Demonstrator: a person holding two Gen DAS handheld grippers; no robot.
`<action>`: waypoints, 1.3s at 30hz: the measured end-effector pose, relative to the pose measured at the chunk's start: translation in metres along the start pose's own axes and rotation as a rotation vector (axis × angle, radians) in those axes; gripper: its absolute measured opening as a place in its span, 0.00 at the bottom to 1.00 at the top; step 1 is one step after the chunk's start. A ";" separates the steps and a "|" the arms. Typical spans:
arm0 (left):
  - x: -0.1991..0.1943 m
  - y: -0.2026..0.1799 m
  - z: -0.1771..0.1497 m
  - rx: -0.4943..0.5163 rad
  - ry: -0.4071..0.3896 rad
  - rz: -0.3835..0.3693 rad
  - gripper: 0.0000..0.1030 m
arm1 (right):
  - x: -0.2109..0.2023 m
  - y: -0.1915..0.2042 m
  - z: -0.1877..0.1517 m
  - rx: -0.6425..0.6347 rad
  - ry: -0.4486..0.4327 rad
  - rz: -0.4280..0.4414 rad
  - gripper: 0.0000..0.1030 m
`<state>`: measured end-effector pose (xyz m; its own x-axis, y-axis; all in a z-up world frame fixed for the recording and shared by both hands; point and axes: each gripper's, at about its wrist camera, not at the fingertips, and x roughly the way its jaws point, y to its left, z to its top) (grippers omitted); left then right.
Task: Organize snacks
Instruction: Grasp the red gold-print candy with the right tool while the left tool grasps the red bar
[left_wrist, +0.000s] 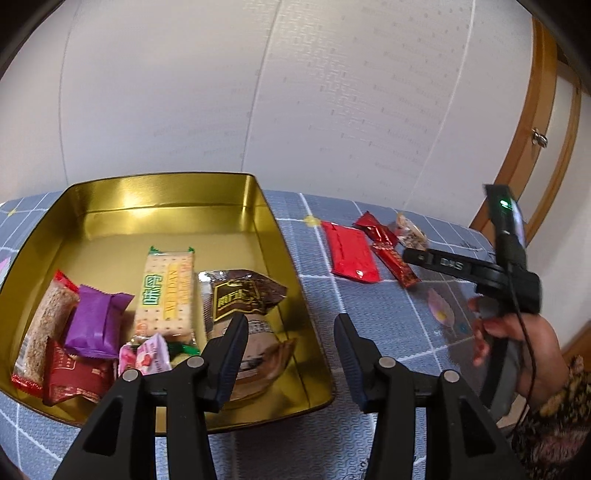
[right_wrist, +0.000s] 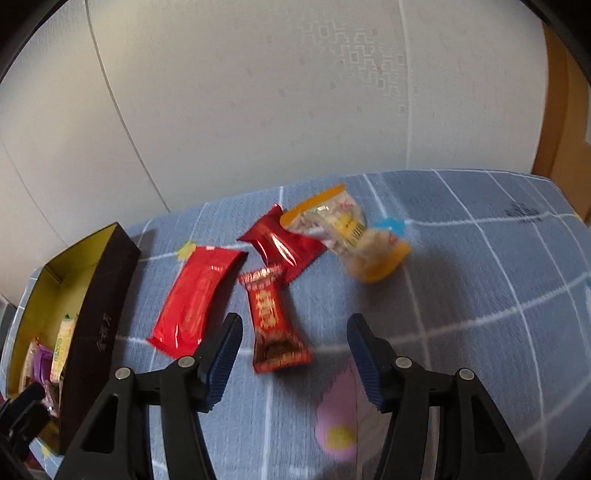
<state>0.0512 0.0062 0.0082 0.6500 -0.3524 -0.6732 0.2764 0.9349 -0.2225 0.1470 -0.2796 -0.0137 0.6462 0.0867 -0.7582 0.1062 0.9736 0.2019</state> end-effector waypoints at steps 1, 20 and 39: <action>0.000 -0.002 -0.001 0.004 0.000 -0.002 0.48 | 0.002 0.001 0.001 -0.006 0.003 -0.002 0.58; 0.020 -0.051 0.009 0.083 0.007 -0.058 0.54 | 0.014 0.025 -0.022 -0.116 0.037 0.028 0.25; 0.090 -0.111 0.039 0.176 0.126 -0.041 0.54 | -0.016 -0.058 -0.025 0.042 0.025 -0.129 0.25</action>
<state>0.1063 -0.1310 -0.0003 0.5453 -0.3716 -0.7513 0.4270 0.8945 -0.1325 0.1113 -0.3322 -0.0290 0.6061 -0.0324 -0.7948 0.2192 0.9673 0.1277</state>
